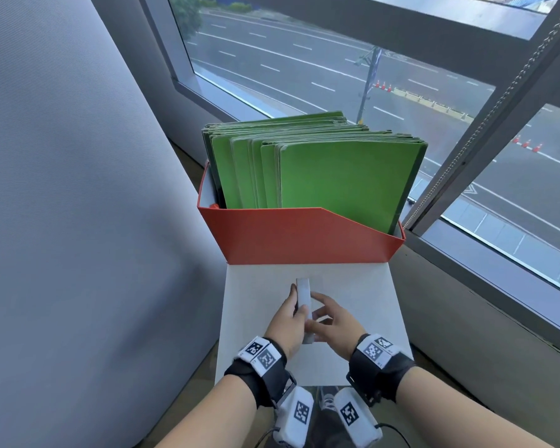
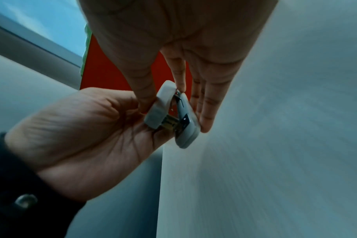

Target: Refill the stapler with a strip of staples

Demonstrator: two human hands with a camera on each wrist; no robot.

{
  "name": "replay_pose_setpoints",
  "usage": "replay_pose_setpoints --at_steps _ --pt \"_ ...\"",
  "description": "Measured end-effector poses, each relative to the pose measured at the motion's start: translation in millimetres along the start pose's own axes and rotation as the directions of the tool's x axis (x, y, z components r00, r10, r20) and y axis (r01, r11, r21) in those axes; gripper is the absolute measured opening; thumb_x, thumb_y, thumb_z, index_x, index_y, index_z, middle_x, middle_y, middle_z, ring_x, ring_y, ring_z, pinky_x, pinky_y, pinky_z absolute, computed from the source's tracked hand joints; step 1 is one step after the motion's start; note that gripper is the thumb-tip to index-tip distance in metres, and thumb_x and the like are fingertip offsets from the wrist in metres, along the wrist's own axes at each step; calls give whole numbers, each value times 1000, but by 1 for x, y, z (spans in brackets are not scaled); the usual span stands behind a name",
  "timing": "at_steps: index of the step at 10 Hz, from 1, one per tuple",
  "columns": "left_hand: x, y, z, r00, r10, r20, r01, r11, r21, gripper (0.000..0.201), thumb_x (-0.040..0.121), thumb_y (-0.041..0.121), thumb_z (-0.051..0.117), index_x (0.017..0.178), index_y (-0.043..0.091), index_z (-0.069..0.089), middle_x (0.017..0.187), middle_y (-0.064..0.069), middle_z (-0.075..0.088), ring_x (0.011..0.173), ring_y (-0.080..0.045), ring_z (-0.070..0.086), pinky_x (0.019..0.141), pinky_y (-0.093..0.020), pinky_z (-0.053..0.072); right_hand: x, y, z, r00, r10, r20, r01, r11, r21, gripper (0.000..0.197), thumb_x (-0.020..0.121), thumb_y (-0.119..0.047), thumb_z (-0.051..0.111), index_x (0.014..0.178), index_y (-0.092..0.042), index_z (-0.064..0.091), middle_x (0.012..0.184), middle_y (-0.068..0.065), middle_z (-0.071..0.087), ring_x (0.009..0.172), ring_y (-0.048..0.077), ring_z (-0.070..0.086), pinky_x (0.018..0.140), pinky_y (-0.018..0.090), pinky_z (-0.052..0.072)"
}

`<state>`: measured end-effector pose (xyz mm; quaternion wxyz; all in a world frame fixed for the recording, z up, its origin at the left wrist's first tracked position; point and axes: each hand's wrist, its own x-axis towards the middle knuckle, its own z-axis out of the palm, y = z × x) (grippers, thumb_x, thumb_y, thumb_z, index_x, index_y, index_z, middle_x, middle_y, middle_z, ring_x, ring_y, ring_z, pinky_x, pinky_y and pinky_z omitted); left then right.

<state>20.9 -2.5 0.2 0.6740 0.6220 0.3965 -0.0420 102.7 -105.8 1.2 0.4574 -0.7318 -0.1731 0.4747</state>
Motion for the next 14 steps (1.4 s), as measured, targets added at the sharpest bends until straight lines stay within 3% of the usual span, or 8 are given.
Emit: replay_pose_setpoints --at_steps 3,4,5,7,9,12,13,14 --pt "26 3 -54 982 -57 -180 56 998 -9 53 98 15 34 149 27 26 131 -4 56 101 -26 62 76 -24 48 49 -41 48 994 -63 90 86 954 -286 57 89 -18 56 142 -16 34 142 8 33 115 27 55 94 34 50" --pt "39 -4 -74 962 -88 -260 93 996 7 53 97 13 34 148 27 28 99 -4 62 70 -17 56 62 -24 47 69 -47 69 995 -21 97 53 936 -348 58 92 -20 53 144 -9 29 145 11 29 116 30 53 97 35 49" --pt "52 -13 -87 951 -117 -286 122 993 -2 48 98 15 33 141 35 38 90 -5 63 68 -19 55 64 -25 51 85 -47 86 995 9 104 33 917 -397 53 94 -18 48 142 -6 31 141 15 30 113 34 55 88 31 49" --pt "59 -23 -93 944 -139 -299 145 989 -4 44 99 16 32 141 26 42 82 -4 56 58 -15 45 40 -16 42 96 -43 100 989 72 128 -2 877 -480 44 90 -8 49 132 0 37 136 21 29 111 37 55 95 35 48" --pt "62 -26 -94 950 -145 -275 148 989 -10 49 96 14 36 142 30 39 82 -4 58 64 -20 47 58 -27 40 100 -39 105 995 69 77 -19 856 -516 51 87 -11 47 135 0 34 135 21 31 111 39 51 99 45 47" --pt "53 -22 -96 966 -131 -221 149 987 65 56 97 20 35 150 33 21 86 3 57 75 -17 57 72 -28 51 94 -44 95 993 97 69 -50 865 -499 45 92 -13 44 133 1 35 137 21 32 116 37 51 101 35 43" --pt "40 -25 -97 972 -18 -236 68 977 205 55 98 30 34 151 28 18 127 4 57 113 -20 57 88 -23 41 85 -49 75 996 50 79 -2 856 -517 63 92 -24 48 144 -3 20 146 16 23 127 31 44 108 38 39" --pt "18 -38 -95 972 60 -226 32 924 382 55 98 25 35 151 21 20 159 -1 23 146 -20 23 111 -23 19 69 -63 45 997 -54 53 73 879 -471 58 92 -25 50 142 -9 27 143 10 28 120 25 49 105 39 43"
